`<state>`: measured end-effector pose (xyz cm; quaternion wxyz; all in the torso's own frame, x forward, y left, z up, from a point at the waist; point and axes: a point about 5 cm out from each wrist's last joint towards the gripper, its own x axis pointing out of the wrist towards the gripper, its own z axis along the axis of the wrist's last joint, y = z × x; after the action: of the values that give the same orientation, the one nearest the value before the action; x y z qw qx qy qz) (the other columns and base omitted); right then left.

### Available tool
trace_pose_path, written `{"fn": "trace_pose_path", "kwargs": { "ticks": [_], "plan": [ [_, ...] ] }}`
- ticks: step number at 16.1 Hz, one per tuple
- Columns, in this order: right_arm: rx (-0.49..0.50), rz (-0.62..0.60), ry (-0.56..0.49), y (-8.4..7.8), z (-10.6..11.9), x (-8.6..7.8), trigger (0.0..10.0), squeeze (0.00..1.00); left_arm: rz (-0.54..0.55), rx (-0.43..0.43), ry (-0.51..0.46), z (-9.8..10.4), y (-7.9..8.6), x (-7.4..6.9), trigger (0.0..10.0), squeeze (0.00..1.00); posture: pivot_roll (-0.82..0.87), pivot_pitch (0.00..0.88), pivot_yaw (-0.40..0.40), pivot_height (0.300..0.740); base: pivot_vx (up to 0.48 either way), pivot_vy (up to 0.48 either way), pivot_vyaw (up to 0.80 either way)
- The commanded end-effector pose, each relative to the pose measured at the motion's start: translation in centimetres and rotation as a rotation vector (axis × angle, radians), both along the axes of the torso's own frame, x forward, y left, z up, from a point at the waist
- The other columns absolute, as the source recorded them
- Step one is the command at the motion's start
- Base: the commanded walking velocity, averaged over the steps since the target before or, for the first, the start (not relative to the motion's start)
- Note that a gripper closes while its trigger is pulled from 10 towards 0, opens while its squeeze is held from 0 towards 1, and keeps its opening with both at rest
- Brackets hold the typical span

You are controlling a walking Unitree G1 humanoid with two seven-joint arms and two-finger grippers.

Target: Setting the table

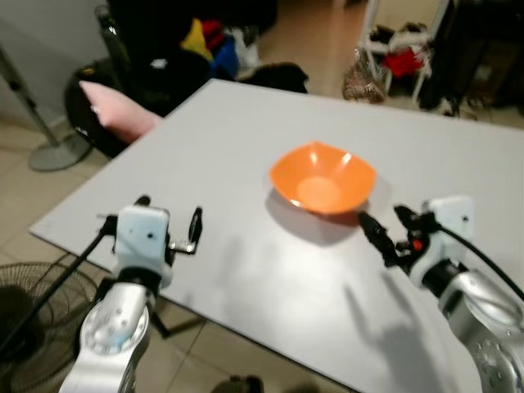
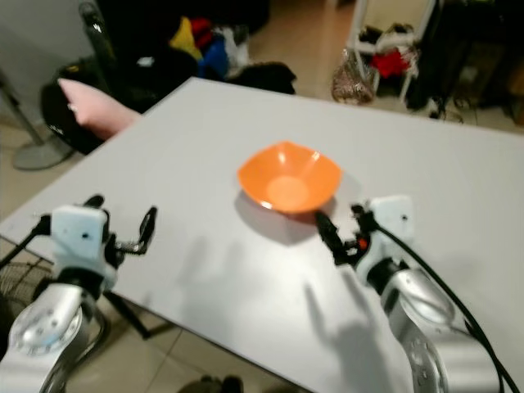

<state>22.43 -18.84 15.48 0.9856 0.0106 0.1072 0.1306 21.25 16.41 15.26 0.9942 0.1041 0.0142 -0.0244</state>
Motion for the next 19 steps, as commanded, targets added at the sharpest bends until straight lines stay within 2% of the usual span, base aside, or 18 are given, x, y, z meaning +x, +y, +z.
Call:
{"fn": "trace_pose_path", "kwargs": {
  "ticks": [1,3,7,16,19],
  "plan": [
    [-0.011,-0.004,-0.03,0.0,0.7,0.1,10.0,0.0,0.005,0.009,-0.025,0.5,-0.1,-0.2,10.0,0.0,-0.12,0.0,0.078,0.74,0.0,0.0,0.8],
    [-0.053,-0.026,-0.07,0.2,1.0,0.6,10.0,0.0,0.039,-0.004,-0.033,0.6,0.0,-0.5,10.0,0.0,-0.12,0.0,0.08,0.74,0.0,0.0,0.8],
    [-0.067,0.054,-0.051,1.8,0.7,0.3,10.0,0.0,0.068,-0.001,-0.032,0.5,-0.1,-1.0,10.0,0.0,-0.1,0.0,0.068,0.74,0.0,0.0,0.8],
    [-0.069,0.088,-0.053,2.4,0.9,0.3,10.0,0.0,0.093,0.002,-0.032,0.6,0.2,-1.4,10.0,0.0,-0.1,0.0,0.053,0.74,0.0,0.0,0.8],
    [-0.037,0.126,-0.03,3.0,0.7,0.3,10.0,0.0,0.103,0.001,-0.028,0.6,0.2,-1.6,10.0,0.0,-0.09,0.0,0.046,0.74,0.0,0.0,0.8]
  ]
}}
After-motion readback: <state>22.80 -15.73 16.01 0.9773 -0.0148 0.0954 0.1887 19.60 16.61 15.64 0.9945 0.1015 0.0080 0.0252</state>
